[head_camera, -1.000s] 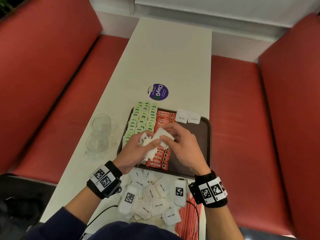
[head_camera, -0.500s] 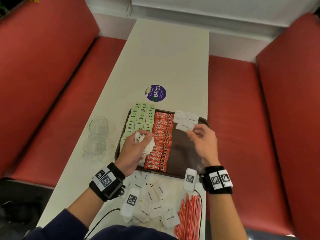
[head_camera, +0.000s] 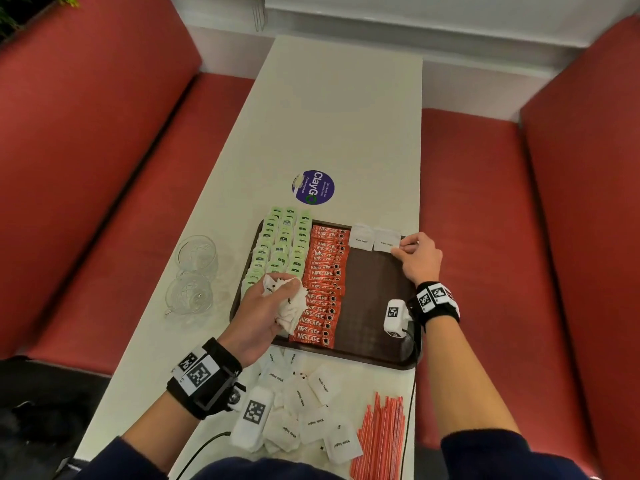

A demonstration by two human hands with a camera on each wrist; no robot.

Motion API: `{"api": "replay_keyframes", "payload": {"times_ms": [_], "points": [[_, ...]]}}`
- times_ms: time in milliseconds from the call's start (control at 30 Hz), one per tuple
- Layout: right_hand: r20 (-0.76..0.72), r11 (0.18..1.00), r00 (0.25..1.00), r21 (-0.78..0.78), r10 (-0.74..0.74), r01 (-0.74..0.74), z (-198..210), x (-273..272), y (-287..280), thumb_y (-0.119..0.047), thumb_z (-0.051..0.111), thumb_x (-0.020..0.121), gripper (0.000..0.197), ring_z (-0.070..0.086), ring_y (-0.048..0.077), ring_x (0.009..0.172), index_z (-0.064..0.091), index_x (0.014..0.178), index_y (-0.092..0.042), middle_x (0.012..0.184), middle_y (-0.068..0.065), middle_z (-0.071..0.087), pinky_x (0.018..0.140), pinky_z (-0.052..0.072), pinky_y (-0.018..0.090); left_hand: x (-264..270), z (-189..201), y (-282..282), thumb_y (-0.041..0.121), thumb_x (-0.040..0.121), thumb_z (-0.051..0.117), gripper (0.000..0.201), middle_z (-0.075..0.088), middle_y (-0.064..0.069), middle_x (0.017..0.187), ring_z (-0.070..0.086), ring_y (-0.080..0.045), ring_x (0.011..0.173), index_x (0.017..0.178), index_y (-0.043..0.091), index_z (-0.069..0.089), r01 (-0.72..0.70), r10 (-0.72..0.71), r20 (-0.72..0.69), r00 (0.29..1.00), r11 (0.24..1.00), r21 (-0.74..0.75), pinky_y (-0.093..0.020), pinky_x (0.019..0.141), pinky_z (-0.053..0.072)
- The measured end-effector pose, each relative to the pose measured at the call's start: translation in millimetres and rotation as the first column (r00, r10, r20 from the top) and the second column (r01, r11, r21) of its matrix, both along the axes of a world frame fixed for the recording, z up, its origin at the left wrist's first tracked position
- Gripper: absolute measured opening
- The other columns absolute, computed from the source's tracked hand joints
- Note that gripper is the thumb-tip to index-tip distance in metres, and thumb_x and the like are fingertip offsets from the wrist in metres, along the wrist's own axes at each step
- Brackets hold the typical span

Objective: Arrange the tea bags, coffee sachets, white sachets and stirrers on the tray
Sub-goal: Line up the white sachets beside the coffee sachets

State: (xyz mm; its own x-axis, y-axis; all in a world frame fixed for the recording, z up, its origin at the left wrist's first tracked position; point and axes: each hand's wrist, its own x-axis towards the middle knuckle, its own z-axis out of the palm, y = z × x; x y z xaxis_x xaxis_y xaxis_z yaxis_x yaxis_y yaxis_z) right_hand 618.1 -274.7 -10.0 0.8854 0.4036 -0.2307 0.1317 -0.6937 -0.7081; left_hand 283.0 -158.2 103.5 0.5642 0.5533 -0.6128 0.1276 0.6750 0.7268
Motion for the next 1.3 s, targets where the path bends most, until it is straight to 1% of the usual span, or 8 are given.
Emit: {"api": "replay_keyframes", "payload": {"times_ms": [133, 367, 533, 800, 933, 1067, 1200, 1300], "points": [[0.007, 0.998, 1.0, -0.059, -0.015, 0.015, 1, -3, 3, -0.022, 0.087, 0.092, 0.023, 0.06, 0.026, 0.114, 0.066, 0.102, -0.025, 0.092, -0.005, 0.073, 0.095, 0.054, 0.045, -1, -3, 3, 0.013, 0.103, 0.071, 0.03, 0.072, -0.021, 0.134, 0.072, -0.034, 0.116, 0.132, 0.012, 0.065, -0.002, 0.003, 0.029, 1.0, 0.999, -0.052, -0.051, 0.101, 0.054], [0.031, 0.986, 0.998, -0.157, -0.056, 0.061, 6, -10, 10, -0.028, 0.085, 0.093, 0.023, 0.067, 0.035, 0.106, 0.066, 0.105, -0.024, 0.11, 0.007, 0.072, 0.091, 0.053, 0.042, 1, -4, 4, -0.002, 0.101, 0.061, 0.04, 0.073, -0.016, 0.127, 0.072, -0.029, 0.109, 0.14, 0.008, 0.059, 0.004, 0.004, 0.089, 0.996, 0.996, -0.092, -0.038, 0.084, 0.061], [0.103, 0.983, 0.994, -0.179, -0.029, 0.047, 19, -19, 13, -0.028, 0.084, 0.093, 0.031, 0.065, 0.037, 0.113, 0.061, 0.111, -0.02, 0.112, 0.008, 0.072, 0.091, 0.055, 0.045, 2, -4, 3, -0.012, 0.1, 0.055, 0.04, 0.072, -0.018, 0.126, 0.068, -0.033, 0.114, 0.133, 0.01, 0.061, 0.042, -0.039, 0.078, 0.996, 0.999, -0.034, -0.047, 0.097, 0.053], [-0.06, 0.925, 0.933, 0.17, 0.354, -0.34, 113, -126, 6, -0.054, 0.065, 0.105, 0.03, 0.065, -0.007, 0.097, 0.072, 0.115, -0.026, 0.106, -0.017, 0.072, 0.077, 0.044, 0.011, 4, -8, -5, 0.0, 0.1, 0.071, 0.042, 0.075, -0.009, 0.125, 0.072, -0.03, 0.12, 0.138, 0.014, 0.058, 0.149, -0.155, 0.017, 0.988, 0.969, 0.199, -0.047, 0.099, 0.061], [-0.167, 0.846, 0.834, 0.207, 0.525, -0.491, 120, -170, -5, -0.069, 0.066, 0.098, 0.039, 0.072, 0.008, 0.095, 0.075, 0.107, -0.032, 0.101, -0.01, 0.077, 0.086, 0.06, 0.035, 7, -6, -15, 0.019, 0.092, 0.083, 0.049, 0.076, -0.004, 0.125, 0.072, -0.026, 0.121, 0.135, 0.019, 0.058, 0.203, -0.213, -0.013, 0.977, 0.911, 0.359, -0.045, 0.1, 0.06], [-0.252, 0.891, 0.877, 0.317, 0.41, -0.326, 112, -183, -14, -0.053, 0.073, 0.098, 0.034, 0.068, 0.034, 0.095, 0.068, 0.095, -0.019, 0.095, 0.008, 0.073, 0.09, 0.059, 0.057, 9, -6, -20, 0.02, 0.092, 0.085, 0.048, 0.078, -0.002, 0.12, 0.074, -0.024, 0.116, 0.131, 0.019, 0.057, 0.226, -0.232, -0.034, 0.972, 0.887, 0.404, -0.051, 0.102, 0.06], [-0.255, 0.893, 0.907, 0.392, 0.335, -0.22, 117, -182, -20, -0.032, 0.069, 0.108, 0.014, 0.075, 0.025, 0.091, 0.064, 0.102, -0.02, 0.099, 0.003, 0.078, 0.072, 0.062, 0.037, 3, -9, -18, 0.029, 0.093, 0.084, 0.037, 0.075, -0.008, 0.123, 0.073, -0.034, 0.115, 0.123, 0.021, 0.064, 0.241, -0.253, -0.027, 0.967, 0.879, 0.412, -0.059, 0.1, 0.06], [-0.187, 0.852, 0.898, 0.438, 0.397, -0.286, 124, -175, -25, -0.025, 0.064, 0.111, 0.007, 0.079, 0.017, 0.078, 0.062, 0.11, -0.018, 0.096, 0.0, 0.081, 0.066, 0.062, 0.029, 0, -8, -16, 0.038, 0.097, 0.079, 0.029, 0.074, -0.007, 0.116, 0.072, -0.03, 0.104, 0.119, 0.022, 0.068, 0.267, -0.279, -0.035, 0.96, 0.864, 0.427, -0.046, 0.088, 0.061]]}}
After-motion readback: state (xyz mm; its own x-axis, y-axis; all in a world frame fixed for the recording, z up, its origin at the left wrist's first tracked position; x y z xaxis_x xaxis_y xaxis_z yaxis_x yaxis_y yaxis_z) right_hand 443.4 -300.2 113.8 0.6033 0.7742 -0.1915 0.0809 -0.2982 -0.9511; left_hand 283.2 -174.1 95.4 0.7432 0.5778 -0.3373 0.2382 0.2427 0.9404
